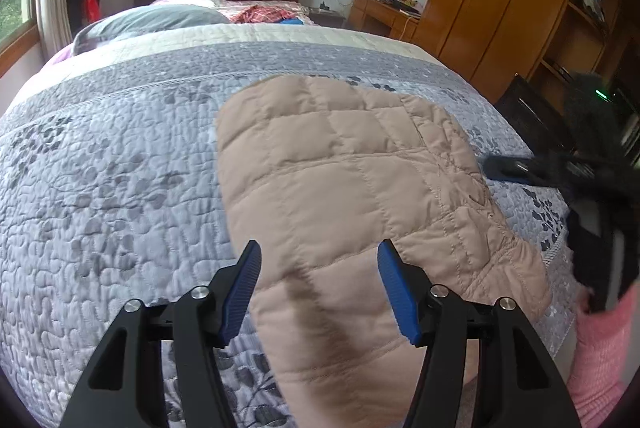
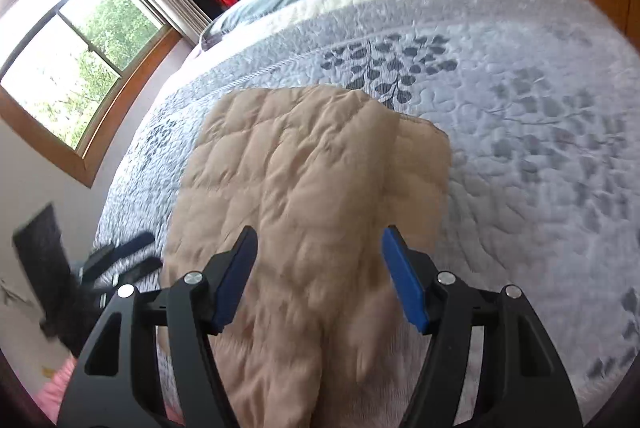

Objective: Fold large clothes

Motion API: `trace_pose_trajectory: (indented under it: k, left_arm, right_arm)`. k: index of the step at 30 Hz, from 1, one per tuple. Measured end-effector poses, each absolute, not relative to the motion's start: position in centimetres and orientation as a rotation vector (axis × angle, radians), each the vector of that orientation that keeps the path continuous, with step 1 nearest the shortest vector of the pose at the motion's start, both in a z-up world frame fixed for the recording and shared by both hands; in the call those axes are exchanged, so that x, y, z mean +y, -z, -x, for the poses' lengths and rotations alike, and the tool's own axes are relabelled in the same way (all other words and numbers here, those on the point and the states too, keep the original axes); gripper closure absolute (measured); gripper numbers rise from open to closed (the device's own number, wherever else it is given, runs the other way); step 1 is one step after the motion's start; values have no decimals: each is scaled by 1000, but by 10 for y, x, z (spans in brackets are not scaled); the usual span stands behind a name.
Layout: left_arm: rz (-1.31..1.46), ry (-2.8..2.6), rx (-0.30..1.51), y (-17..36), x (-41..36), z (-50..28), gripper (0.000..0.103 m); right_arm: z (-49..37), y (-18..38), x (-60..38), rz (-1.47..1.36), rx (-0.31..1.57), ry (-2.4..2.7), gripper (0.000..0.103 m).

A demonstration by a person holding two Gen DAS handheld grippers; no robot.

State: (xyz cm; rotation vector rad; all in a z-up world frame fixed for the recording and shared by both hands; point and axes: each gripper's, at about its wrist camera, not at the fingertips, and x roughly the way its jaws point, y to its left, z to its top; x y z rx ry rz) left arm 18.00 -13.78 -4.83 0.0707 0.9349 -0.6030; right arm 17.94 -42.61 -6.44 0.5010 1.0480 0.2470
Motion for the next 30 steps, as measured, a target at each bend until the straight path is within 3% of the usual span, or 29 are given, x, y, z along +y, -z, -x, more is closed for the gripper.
trace_pose_trajectory:
  k: [3, 5, 8, 16, 30]
  left_arm:
    - [-77, 597, 943, 51, -145, -185, 43]
    - [-70, 592, 950, 53, -148, -190, 43]
    - [-42, 568, 948, 51, -150, -202, 43]
    - [-10, 482, 948, 56, -159, -244, 45]
    - [-88, 455, 967, 90, -171, -252, 42]
  right_arm:
    - [-204, 83, -430, -551, 1080, -277, 47]
    - [-212, 88, -428, -542, 1089, -272, 72]
    - [-212, 87, -430, -571, 1072, -309, 89]
    - [-194, 73, -435, -510, 1037, -272, 93]
    - [-203, 127, -433, -530, 1113, -250, 91]
